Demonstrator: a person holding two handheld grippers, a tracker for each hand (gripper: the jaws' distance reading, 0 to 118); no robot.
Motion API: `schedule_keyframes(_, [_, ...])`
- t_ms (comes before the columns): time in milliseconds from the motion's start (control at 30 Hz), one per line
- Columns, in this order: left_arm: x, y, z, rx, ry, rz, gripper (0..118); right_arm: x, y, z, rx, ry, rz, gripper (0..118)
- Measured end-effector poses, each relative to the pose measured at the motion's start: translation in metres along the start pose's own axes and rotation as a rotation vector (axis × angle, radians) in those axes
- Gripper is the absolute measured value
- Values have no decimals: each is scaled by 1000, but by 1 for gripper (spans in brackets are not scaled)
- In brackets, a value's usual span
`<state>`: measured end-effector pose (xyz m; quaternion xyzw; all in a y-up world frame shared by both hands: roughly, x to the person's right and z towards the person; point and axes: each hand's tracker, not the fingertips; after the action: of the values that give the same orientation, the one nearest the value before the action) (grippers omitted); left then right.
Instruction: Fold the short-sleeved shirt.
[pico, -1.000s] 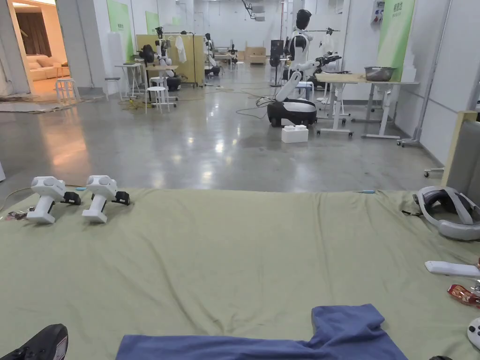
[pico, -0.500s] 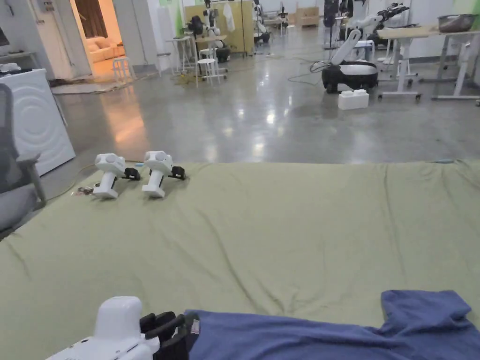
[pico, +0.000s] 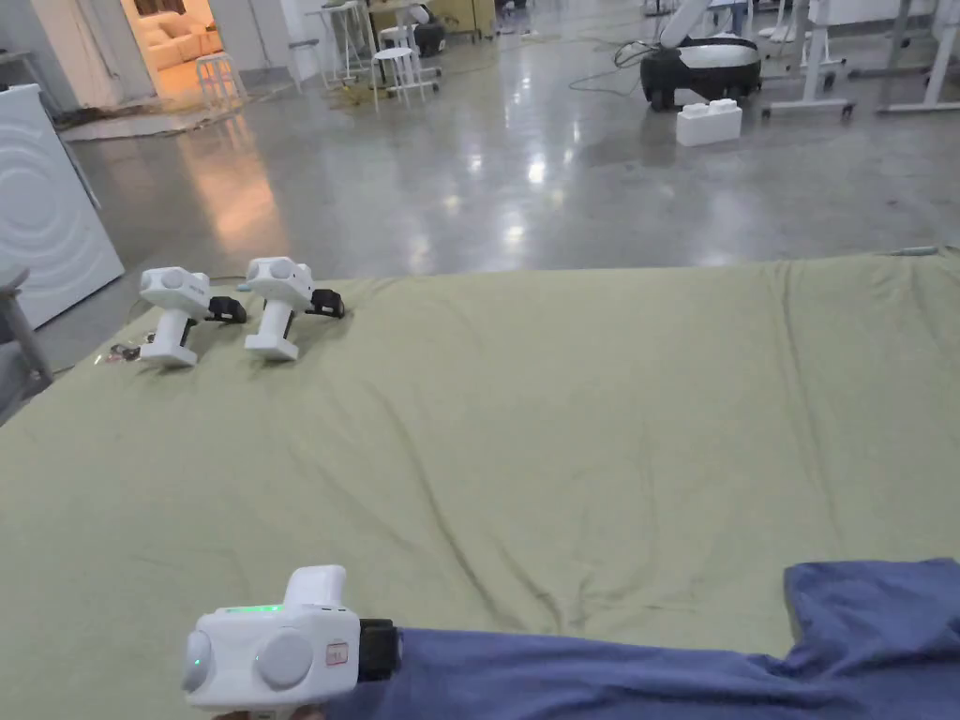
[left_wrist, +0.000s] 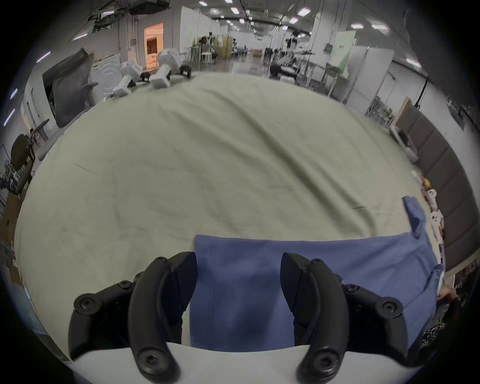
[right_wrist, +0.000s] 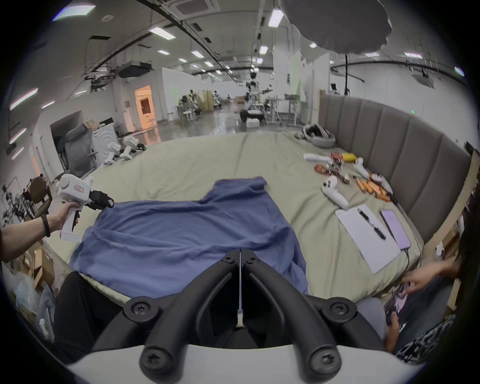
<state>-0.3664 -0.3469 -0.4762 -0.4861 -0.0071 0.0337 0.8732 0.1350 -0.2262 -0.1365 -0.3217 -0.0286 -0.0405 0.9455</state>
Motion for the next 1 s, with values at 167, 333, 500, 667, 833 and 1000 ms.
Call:
schedule_keyframes(167, [14, -2, -3, 29, -23, 0, 19, 6, -1, -16, -39, 4, 0, 4])
schedule_keyframes(333, [31, 1, -21, -58, 29, -40, 7, 15, 25, -45, -53, 49, 8, 4])
schedule_keyframes(500, [18, 8, -19, -85, 5, 6, 7, 59, 92, -145, -202, 106, -35, 96])
schedule_keyframes(667, [29, 5, -7, -97, -4, 3, 7, 85, 132, -269, -354, 66, -54, 100])
schedule_keyframes(833, [33, 9, -7, -121, -3, -17, 7, 81, 110, -365, -663, -108, 87, 99])
schedule_keyframes(1000, [34, 4, -5, -99, -1, -21, 7, 54, 117, -325, -551, -28, 126, 4])
